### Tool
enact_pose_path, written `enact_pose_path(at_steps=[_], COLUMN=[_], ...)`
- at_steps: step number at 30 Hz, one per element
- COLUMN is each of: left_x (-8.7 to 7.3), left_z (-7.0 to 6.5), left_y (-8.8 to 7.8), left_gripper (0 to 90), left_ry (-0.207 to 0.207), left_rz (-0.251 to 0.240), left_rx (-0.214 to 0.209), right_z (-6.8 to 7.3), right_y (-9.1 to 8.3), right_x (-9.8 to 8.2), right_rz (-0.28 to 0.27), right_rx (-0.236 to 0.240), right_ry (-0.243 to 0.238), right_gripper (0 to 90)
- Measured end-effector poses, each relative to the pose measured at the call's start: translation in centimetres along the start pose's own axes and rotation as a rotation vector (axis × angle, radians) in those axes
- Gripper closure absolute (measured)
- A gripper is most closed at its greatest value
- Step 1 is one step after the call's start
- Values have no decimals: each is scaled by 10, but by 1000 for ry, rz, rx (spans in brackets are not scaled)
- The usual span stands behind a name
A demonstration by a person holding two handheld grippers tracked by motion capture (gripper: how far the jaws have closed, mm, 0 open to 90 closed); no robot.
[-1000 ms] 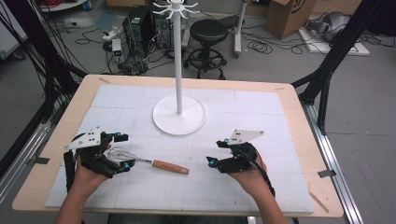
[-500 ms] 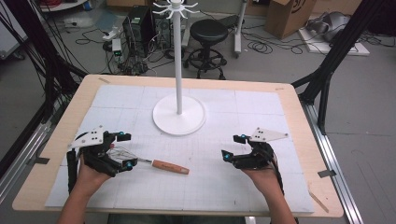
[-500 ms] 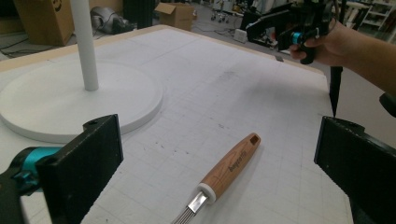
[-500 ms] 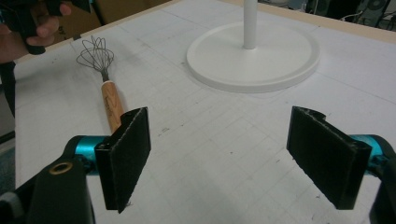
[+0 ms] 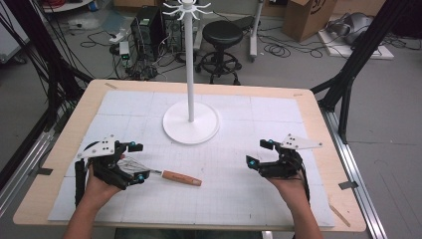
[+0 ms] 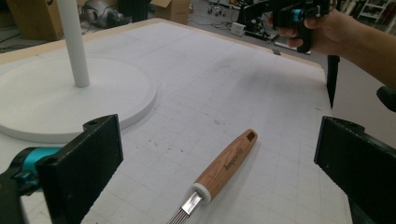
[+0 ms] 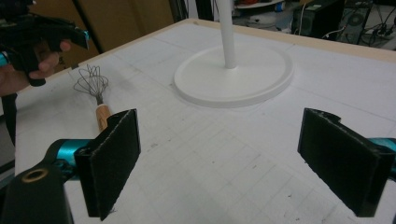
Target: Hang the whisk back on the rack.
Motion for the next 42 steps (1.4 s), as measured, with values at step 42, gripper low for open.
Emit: enact_pose_path(at_steps=[42], left_x=[-10], left_z=[-8], left_y=[96], left_gripper=[231], left_ry=[181], left_rz=[687], left_rx=[0], right_z=[-3], right_y=[-2], right_x=[-6], right_rz=[40], right_rx=[-9], right_ry=[-8], right_gripper=[120])
Point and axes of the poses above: each handheld gripper's, and its own axes: y roughly forward along the jaws, x roughly out of its top, z roughly to its left, the point moved 6 cm from there along y, roughly forward along the jaws, and after that the axes turned 8 degrees about z, right-handed, at the moved point
